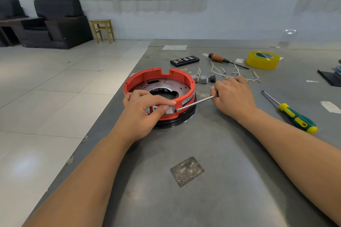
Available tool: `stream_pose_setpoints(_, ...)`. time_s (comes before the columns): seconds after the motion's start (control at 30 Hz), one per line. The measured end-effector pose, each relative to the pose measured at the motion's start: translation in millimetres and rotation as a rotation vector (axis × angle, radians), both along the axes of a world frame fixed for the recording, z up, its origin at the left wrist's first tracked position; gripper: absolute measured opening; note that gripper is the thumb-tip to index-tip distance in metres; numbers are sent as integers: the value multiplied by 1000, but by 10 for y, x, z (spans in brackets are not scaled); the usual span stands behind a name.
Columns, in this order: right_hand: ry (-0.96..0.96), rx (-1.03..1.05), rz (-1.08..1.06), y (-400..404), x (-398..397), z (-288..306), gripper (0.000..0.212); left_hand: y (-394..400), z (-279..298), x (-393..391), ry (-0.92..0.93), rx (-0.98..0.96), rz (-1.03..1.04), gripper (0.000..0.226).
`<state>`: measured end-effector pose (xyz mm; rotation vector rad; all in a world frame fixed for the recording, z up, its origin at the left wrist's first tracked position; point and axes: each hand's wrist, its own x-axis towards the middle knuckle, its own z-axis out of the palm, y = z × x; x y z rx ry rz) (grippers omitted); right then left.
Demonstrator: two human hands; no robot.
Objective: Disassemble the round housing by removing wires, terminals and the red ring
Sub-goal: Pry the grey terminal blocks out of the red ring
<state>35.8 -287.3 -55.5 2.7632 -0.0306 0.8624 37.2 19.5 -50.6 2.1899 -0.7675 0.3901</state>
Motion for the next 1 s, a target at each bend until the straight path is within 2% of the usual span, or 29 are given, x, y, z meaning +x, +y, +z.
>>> stream_pose_setpoints(0.07, -25, -44, -7, -13, -92, 12, 35, 7, -1, 6, -22, -17, -17, 26)
stream_pose_setpoints(0.2, -56, -132, -14, 17, -234, 48, 38, -13, 0, 19, -38, -11, -19, 37)
stream_pose_setpoints(0.4, 20, -107, -81, 73, -316, 21, 45, -33, 23, 12, -21, -19, -15, 30)
stream_pose_setpoints(0.57, -19, -111, -98, 142, -289, 86, 44, -36, 30, 0, -16, 8, -6, 46)
stream_pose_setpoints(0.73, -128, -131, -68, 135, -199, 178, 46, -44, 35, 1, -6, 13, 0, 35)
stream_pose_setpoints(1.0, -219, -69, 11, 122, -29, 159, 50, -46, 40, -8, 6, 14, -8, 32)
